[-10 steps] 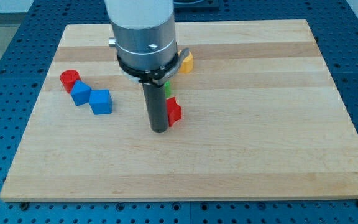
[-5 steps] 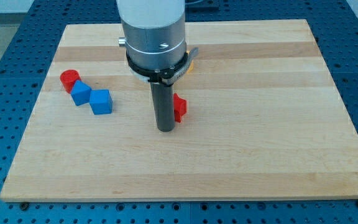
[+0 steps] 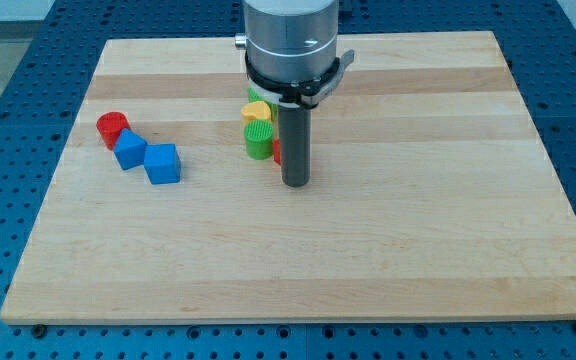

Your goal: Push the red star towards the right side of the green circle

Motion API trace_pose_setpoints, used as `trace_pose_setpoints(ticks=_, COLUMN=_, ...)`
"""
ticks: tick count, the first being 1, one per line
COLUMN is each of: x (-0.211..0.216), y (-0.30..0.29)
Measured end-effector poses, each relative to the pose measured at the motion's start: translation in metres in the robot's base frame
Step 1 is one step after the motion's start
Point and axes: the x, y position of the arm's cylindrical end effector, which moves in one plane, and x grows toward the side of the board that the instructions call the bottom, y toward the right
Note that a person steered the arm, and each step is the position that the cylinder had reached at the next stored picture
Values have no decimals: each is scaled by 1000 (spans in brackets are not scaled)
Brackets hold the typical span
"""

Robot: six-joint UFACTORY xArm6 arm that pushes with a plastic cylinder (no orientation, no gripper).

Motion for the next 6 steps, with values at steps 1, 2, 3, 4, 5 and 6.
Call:
trace_pose_setpoints(ticks=1, x=-3, y=3)
trace_pose_setpoints(ticks=2, x=-3, y=11)
trace_pose_setpoints(ticks=3, x=-9, y=16)
trace_pose_setpoints(ticks=4, x=-19, y=16)
trace_pose_setpoints(ticks=5, x=-24, y=16)
trace_pose_setpoints(ticks=6, x=-24, y=16)
